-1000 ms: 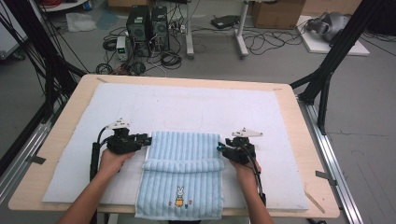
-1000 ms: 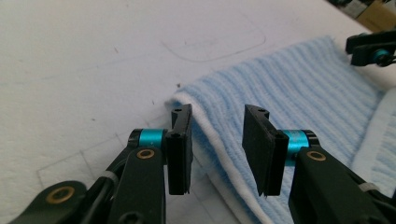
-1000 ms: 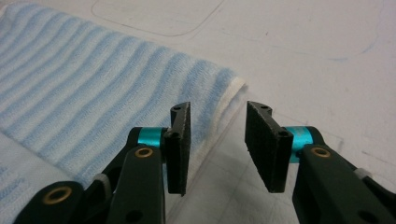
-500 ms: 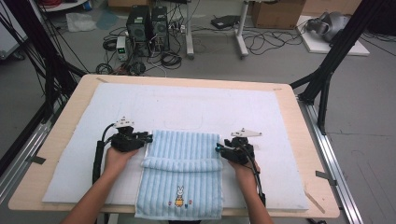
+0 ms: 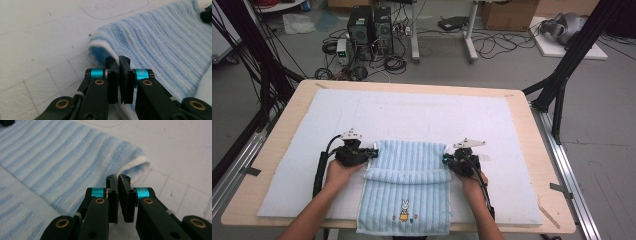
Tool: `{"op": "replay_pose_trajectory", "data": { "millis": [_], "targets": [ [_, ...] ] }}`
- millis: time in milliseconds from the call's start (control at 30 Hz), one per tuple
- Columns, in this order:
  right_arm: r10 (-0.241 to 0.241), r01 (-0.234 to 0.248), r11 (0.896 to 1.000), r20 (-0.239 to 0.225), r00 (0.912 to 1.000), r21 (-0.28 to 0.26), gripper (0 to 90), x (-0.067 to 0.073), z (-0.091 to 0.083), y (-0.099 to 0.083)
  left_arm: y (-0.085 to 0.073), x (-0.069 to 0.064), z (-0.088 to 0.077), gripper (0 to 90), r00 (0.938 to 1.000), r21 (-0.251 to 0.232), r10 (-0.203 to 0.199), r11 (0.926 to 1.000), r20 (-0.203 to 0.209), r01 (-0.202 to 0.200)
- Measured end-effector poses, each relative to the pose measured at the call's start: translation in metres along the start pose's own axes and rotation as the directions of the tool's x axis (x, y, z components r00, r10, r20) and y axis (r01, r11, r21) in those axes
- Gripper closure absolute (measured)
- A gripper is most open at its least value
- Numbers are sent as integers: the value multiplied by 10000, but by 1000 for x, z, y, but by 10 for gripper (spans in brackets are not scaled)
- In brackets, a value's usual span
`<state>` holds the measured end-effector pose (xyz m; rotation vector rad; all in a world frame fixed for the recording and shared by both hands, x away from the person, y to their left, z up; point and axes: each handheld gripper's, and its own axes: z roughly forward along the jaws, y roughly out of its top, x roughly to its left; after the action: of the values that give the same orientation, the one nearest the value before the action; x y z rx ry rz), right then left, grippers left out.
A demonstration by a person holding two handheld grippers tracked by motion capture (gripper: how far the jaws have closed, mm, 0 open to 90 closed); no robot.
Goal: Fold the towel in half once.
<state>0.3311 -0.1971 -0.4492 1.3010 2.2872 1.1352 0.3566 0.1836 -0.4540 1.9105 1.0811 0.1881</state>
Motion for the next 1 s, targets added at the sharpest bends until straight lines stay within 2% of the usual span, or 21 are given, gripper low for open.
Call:
{"op": "replay_pose_trajectory", "data": {
  "millis": [100,167,233,300,400,533,600,667,700,767,900,967,1000],
  "targets": [
    [158,-157,9997,49,9999,-180,861,-4,1,2,4,2,3,861,10000,-70,40,10000,-80,-41],
    [177,-171,9994,218,9996,-292,861,-7,3,5,7,6,6,861,9998,-364,-168,9992,-138,163],
    [345,-334,9987,262,9991,-397,861,-12,5,9,12,11,9,861,9992,-367,-401,9985,13,401],
    [532,-515,9973,321,9981,-518,861,-18,8,14,19,13,13,860,9996,-571,-232,9981,-146,224],
    [553,-521,9968,525,9971,-614,861,-26,13,23,31,17,21,861,9992,-828,-194,9964,-359,164],
    [874,-824,9935,625,9942,-789,861,-40,21,35,44,25,34,860,9992,-1048,-120,9945,-383,79],
    [1024,-957,9913,731,9921,-903,861,-46,24,40,49,28,40,860,9993,-1251,45,9921,-369,-90],
    [1088,-1016,9907,783,9910,-910,861,-51,27,46,56,33,44,859,9993,-1113,2,9938,-386,-45],
    [960,-879,9918,863,9916,-928,861,-53,29,49,59,34,46,859,9992,-1125,-22,9937,-406,-24],
    [993,-893,9910,999,9900,-1002,861,-55,31,55,64,36,48,859,9987,-1307,149,9912,-479,-211],
    [1009,-846,9881,1253,9870,-1287,861,-59,36,63,73,40,52,858,9979,-1345,279,9903,-592,-357],
    [1106,-967,9897,1343,9848,-1059,861,-61,40,64,73,41,56,856,9986,-1361,160,9904,-497,-226],
    [1127,-982,9894,1392,9838,-1070,860,-62,42,64,72,41,58,854,9981,-1243,255,9917,-560,-323]
  ]
}}
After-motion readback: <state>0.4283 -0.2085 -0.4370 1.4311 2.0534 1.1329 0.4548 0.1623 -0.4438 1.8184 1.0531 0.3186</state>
